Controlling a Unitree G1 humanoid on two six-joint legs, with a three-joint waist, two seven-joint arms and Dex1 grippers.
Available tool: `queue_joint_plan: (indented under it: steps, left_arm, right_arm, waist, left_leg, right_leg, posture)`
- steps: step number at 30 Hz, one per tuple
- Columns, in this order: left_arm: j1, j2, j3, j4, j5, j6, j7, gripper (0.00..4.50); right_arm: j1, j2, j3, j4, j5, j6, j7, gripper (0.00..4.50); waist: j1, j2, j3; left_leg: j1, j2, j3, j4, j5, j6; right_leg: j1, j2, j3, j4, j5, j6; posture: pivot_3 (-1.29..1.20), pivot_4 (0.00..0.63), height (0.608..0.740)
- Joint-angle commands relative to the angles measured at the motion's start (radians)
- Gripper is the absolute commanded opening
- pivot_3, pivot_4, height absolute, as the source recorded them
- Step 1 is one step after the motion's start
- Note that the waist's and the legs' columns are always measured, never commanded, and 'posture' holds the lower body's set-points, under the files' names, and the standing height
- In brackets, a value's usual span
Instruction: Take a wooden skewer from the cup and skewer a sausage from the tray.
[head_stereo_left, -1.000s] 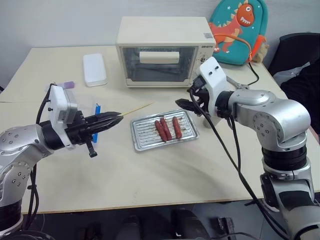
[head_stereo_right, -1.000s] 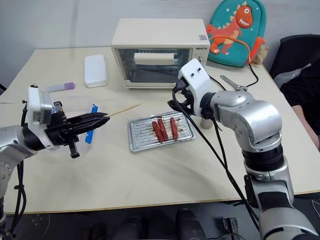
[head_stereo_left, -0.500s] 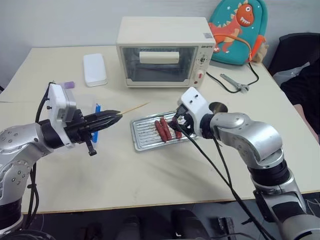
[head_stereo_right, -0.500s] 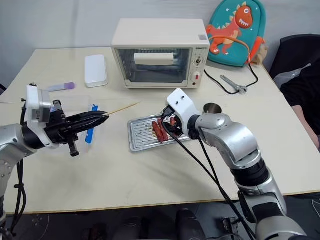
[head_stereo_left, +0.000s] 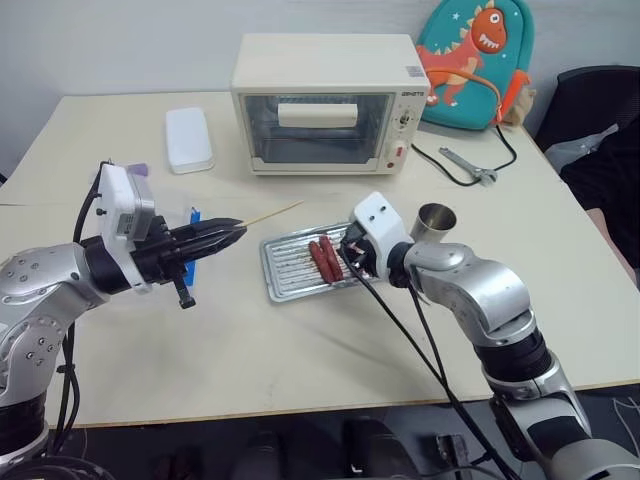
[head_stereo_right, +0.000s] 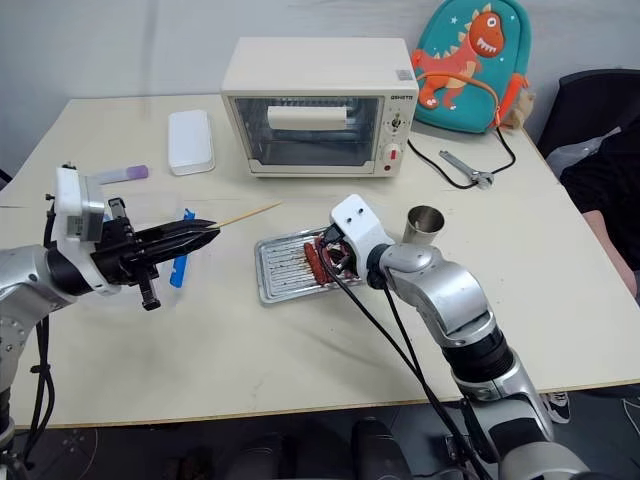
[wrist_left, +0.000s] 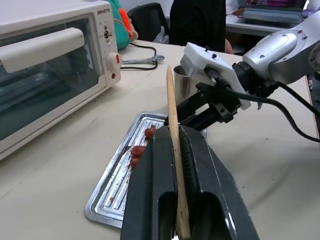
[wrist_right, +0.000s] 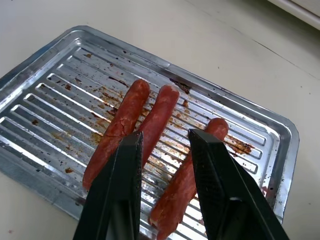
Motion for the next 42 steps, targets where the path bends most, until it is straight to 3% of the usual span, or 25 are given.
queue_joint_plan:
  steps: [1,42]
  left_arm:
    - [-0.013,0.010,0.013,-0.015,0.000,-0.011,-0.002,0.00]
    - [-0.026,0.013,0.016,-0.021,0.000,-0.003,0.010,0.00]
  right_arm:
    - [0.009,0.006,0.008,0.003,-0.040,-0.044,-0.009,1.46]
    - [0.051,0.067,0.050,0.168,-0.215,-0.161,-0.021,1.46]
  waist:
    - [0.000,0.000,0.000]
    - [-0.002,0.000,0.000]
  left_leg:
    - [0.000,0.000,0.000,0.000,0.000,0.000]
    - [0.000,-0.001,0.000,0.001,0.000,-0.001]
  right_leg:
    - [0.000,0.000,0.000,0.000,0.000,0.000]
    - [0.000,0.000,0.000,0.002,0.000,0.000]
  posture:
    - [0.00,0.150,0.740]
    - [0.00,0.150,0.740]
